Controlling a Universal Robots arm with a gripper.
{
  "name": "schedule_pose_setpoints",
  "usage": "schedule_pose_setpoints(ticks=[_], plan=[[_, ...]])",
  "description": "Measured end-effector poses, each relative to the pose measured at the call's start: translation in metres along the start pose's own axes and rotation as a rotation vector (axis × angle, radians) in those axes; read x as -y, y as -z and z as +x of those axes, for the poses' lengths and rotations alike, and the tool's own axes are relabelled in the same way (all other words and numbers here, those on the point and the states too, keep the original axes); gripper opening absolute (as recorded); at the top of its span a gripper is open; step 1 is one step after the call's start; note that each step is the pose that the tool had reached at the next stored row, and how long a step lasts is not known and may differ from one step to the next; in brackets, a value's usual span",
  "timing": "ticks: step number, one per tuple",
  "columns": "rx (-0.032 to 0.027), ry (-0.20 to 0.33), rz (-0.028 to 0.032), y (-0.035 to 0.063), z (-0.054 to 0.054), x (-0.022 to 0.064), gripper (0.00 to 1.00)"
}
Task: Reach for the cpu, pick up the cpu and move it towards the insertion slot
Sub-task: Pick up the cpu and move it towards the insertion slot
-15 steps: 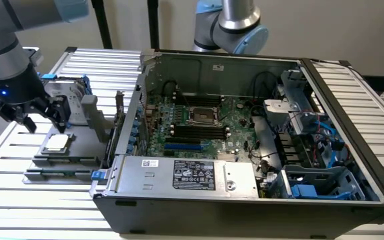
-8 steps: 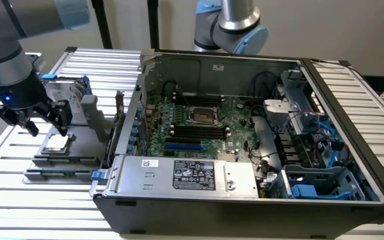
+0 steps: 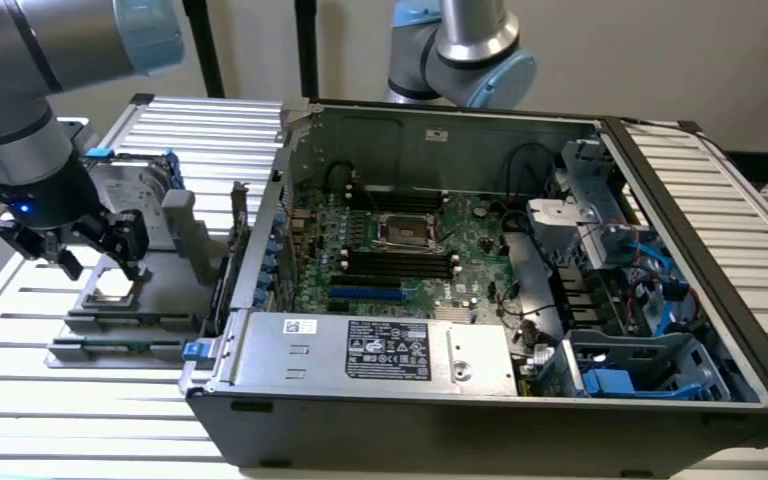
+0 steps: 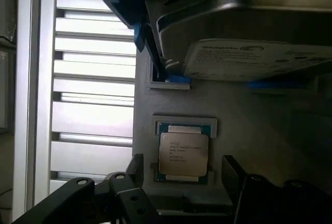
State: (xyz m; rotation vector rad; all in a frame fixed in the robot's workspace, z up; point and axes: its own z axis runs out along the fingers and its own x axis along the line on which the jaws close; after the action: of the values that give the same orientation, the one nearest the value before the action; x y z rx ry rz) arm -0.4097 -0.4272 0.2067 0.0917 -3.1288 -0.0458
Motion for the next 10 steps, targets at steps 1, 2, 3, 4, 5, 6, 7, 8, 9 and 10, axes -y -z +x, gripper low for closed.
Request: schedule_pose_setpoints(ticks=[1, 2, 3, 4, 5, 6, 7, 8, 9, 10], plan=[[0.0001, -0.001, 0.0007, -0.0018, 0.0, -0.0003, 0.71], [0.0, -0.001, 0.0019, -0.0037, -0.0001, -0.0009, 0.71], [0.0, -0.002, 0.0029, -0.0051, -0.0002, -0.0015, 0.71], [-0.0002, -0.002, 0.0039, -0.0061, -0.0002, -0.0022, 0.71], [-0.0003, -0.003, 0.0047, -0.0068, -0.0003, -0.003, 0.71], [-0.0003, -0.004, 0.0055, -0.0075, -0.0003, -0.0035, 0.71], [-0.0002, -0.006, 0.0065, -0.0083, -0.0003, -0.0041, 0.71], [-0.0001, -0.007, 0.0078, -0.0092, -0.0004, -0.0046, 0.71], [-0.0003, -0.008, 0.0094, -0.01, -0.0004, -0.0052, 0.71], [-0.0004, -0.01, 0.0111, -0.0107, -0.0005, -0.006, 0.71]])
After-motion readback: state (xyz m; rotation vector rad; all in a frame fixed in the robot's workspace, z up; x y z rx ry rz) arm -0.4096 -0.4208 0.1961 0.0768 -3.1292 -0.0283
